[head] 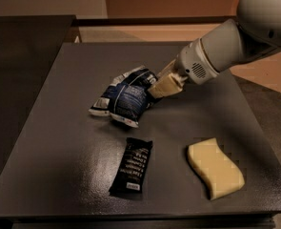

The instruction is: Move blue chip bag near rxbar chocolate

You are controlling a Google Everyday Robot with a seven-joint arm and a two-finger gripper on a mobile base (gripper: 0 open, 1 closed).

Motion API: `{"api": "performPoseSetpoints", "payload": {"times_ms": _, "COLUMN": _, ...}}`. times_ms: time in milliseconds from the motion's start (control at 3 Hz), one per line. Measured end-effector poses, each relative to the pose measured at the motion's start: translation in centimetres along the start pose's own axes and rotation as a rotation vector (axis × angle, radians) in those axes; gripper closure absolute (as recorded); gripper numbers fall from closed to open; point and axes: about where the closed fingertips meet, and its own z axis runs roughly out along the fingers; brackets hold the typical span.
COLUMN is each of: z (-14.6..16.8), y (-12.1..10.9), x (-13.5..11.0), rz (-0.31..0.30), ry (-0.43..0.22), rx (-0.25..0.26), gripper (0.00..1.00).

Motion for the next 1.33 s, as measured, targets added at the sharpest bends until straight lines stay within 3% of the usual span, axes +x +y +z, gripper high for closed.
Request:
{"api": "performPoseSetpoints", "payload": {"times_ms": 667, "z": -0.3, "y": 2.5, "x": 1.5, "rz": -0.038, "ry": 0.027, "rx": -0.009, "gripper": 0.35}}
{"api": "performPoseSetpoints", "payload": {"times_ms": 1000, "z": -0.3, "y": 2.6, "x": 1.4, "rz": -0.040, "ry": 0.028, "rx": -0.010, "gripper": 0.12}}
{"api": "performPoseSetpoints", "payload": {"times_ms": 1333, "z": -0.2, "y": 2.7, "x": 1.3, "rz": -0.043, "ry": 0.029, "rx": -0.011, "gripper": 0.00}}
